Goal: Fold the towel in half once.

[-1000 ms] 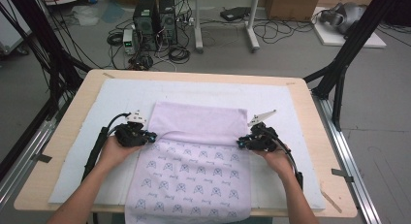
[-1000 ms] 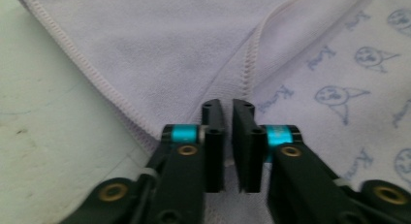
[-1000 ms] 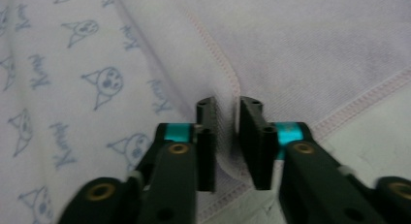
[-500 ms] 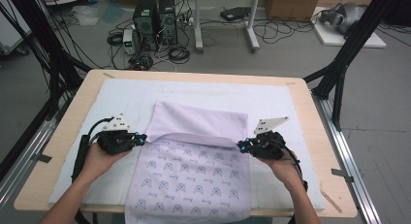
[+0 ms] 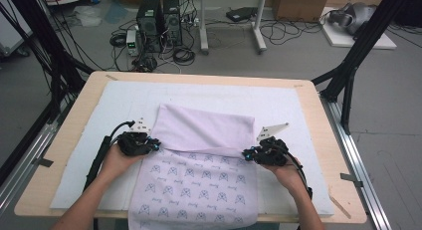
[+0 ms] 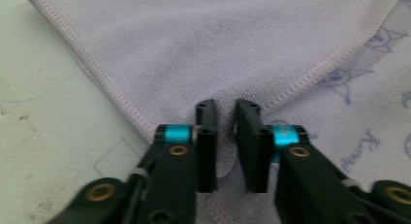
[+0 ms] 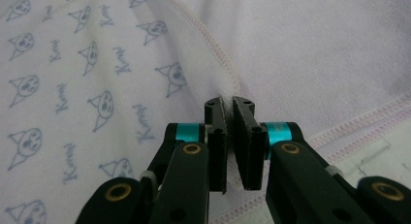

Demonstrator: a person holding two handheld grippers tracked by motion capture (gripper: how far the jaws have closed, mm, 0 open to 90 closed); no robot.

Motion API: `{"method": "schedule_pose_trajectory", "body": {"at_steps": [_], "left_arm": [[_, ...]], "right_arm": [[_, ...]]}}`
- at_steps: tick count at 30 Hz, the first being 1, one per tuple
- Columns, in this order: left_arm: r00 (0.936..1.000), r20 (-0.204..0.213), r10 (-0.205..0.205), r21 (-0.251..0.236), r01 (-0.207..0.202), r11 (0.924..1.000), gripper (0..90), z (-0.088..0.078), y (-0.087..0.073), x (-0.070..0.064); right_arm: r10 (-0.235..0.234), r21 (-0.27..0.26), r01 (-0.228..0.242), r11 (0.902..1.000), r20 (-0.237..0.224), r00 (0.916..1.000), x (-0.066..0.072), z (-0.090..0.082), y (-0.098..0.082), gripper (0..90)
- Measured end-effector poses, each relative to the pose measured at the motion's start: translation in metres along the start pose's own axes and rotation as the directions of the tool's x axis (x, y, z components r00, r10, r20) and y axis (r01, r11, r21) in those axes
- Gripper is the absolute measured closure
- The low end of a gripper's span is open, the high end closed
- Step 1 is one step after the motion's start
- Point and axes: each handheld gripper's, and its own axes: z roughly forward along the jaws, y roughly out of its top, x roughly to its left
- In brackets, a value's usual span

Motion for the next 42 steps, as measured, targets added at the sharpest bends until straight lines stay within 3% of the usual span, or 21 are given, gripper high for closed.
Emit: {"method": "schedule_pose_trajectory", "body": {"at_steps": [5,9,11,15,21,23,24,25,29,33,35,37,40,41,42], "left_arm": [[0.9999,-0.002,0.013,-0.043,-0.013,0.999,86.9,-0.013,0.002,-0.003],[0.9993,-0.015,0.033,-0.087,-0.035,0.9956,87.0,-0.035,0.003,-0.013],[0.9978,-0.014,0.064,-0.106,-0.065,0.9922,87.0,-0.05,0.001,-0.024],[0.9976,0.013,0.068,-0.141,-0.065,0.9878,87.0,-0.077,-0.014,-0.047],[0.9945,0.071,0.077,-0.146,-0.066,0.9872,87.0,-0.11,-0.049,-0.085],[0.9925,0.091,0.081,-0.146,-0.068,0.987,86.6,-0.118,-0.057,-0.095],[0.9913,0.101,0.085,-0.143,-0.07,0.9872,85.0,-0.121,-0.06,-0.097],[0.9912,0.097,0.09,-0.137,-0.076,0.9876,78.0,-0.123,-0.06,-0.097],[0.9963,0.049,0.07,-0.132,-0.063,0.9893,61.4,-0.113,-0.05,-0.079],[0.998,0.03,0.055,-0.138,-0.05,0.9891,56.7,-0.09,-0.031,-0.056],[0.9988,0.018,0.046,-0.138,-0.043,0.9895,54.4,-0.078,-0.022,-0.045],[0.9995,0.027,-0.019,-0.148,0.022,0.9888,52.9,-0.063,-0.009,-0.03],[0.9993,-0.004,-0.038,-0.173,0.037,0.9843,51.8,-0.046,0.006,-0.015],[0.9981,-0.009,-0.061,-0.178,0.059,0.9823,51.8,-0.039,0.009,-0.009],[0.995,0.025,-0.096,-0.171,0.099,0.9803,53.2,-0.031,0.012,-0.001]], "right_arm": [[-0.01,-0.014,0.01,0.9999,0.002,1.0,0.004,-0.004,0.001,84.4],[-0.022,-0.042,0.022,0.9989,-0.002,0.9998,0.011,-0.014,0.001,84.6],[-0.024,-0.071,0.023,0.9972,-0.016,0.9996,0.017,-0.022,0.0,84.7],[-0.06,-0.11,0.056,0.9923,-0.029,0.9978,0.037,-0.041,-0.006,84.9],[-0.097,-0.096,0.089,0.9914,-0.081,0.9919,0.077,-0.062,-0.023,85.2],[-0.106,-0.116,0.091,0.9891,-0.129,0.986,0.088,-0.07,-0.029,81.2],[-0.108,-0.125,0.09,0.9881,-0.153,0.9823,0.091,-0.072,-0.03,74.0],[-0.103,-0.124,0.083,0.9888,-0.16,0.9818,0.092,-0.074,-0.03,66.0],[-0.073,-0.115,0.061,0.9914,-0.105,0.9918,0.074,-0.07,-0.021,58.1],[-0.029,-0.113,0.028,0.9931,-0.001,0.9996,0.041,-0.056,-0.005,51.6],[-0.009,-0.105,0.015,0.9943,0.056,0.9984,0.023,-0.047,0.003,49.3],[0.017,-0.098,-0.009,0.9951,0.08,0.9966,0.005,-0.036,0.007,47.8],[0.052,-0.074,-0.043,0.9963,0.118,0.9917,-0.016,-0.02,0.011,43.0],[0.056,-0.059,-0.048,0.9971,0.139,0.9887,-0.022,-0.015,0.012,41.1],[0.051,-0.045,-0.044,0.998,0.151,0.9872,-0.028,-0.011,0.014,39.5]]}}
